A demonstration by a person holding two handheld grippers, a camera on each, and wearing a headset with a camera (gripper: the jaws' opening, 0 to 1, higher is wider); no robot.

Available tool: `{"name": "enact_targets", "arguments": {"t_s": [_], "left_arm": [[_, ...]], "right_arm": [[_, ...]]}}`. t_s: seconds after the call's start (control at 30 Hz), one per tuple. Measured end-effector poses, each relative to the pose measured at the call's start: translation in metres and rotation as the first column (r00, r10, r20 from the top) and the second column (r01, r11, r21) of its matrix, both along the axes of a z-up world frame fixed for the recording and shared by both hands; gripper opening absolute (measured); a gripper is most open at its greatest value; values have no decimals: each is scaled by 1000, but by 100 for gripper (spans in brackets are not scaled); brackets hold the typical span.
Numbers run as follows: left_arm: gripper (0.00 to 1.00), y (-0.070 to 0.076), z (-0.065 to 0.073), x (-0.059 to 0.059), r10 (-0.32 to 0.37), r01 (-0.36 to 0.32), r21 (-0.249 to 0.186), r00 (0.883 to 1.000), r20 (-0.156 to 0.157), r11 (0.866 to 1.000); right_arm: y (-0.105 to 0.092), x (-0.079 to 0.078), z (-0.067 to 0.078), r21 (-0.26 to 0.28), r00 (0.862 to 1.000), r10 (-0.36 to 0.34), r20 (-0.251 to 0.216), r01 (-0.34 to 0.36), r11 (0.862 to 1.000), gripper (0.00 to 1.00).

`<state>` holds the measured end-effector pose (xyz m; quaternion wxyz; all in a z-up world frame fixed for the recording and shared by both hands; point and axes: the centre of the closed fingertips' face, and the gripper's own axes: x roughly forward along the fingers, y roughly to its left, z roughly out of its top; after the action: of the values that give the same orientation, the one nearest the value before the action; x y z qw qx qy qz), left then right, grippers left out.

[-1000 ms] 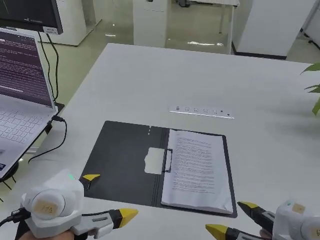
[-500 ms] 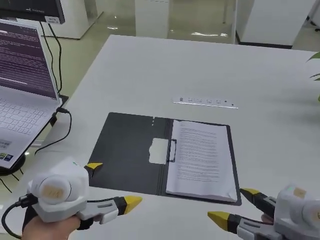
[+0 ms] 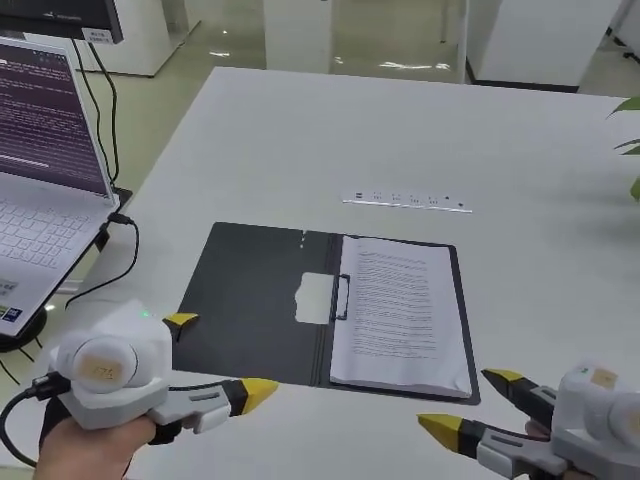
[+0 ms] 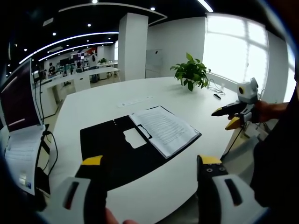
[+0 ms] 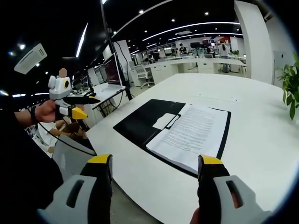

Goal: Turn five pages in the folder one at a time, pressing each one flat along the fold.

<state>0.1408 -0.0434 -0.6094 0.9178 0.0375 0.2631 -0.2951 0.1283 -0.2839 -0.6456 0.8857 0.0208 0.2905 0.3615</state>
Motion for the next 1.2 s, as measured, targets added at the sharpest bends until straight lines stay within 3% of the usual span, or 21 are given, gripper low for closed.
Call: {"name": "enact_targets", "arguments": {"t_s": [0.67, 0.97, 1.2], "left_arm": [[80, -9, -4, -1, -31, 31, -14, 999, -12, 999], [80, -12, -8, 6, -78, 78, -4, 997, -24, 997], [79, -19, -20, 10, -129, 129, 7, 991, -48, 992]], "right_arm": [[-4, -8, 1, -13, 1000, -24, -7, 24, 1000, 73], [-5, -12, 0, -22, 999, -32, -3, 32, 999, 72], [-9, -10, 0, -35, 999, -53, -2, 53, 998, 72]]}}
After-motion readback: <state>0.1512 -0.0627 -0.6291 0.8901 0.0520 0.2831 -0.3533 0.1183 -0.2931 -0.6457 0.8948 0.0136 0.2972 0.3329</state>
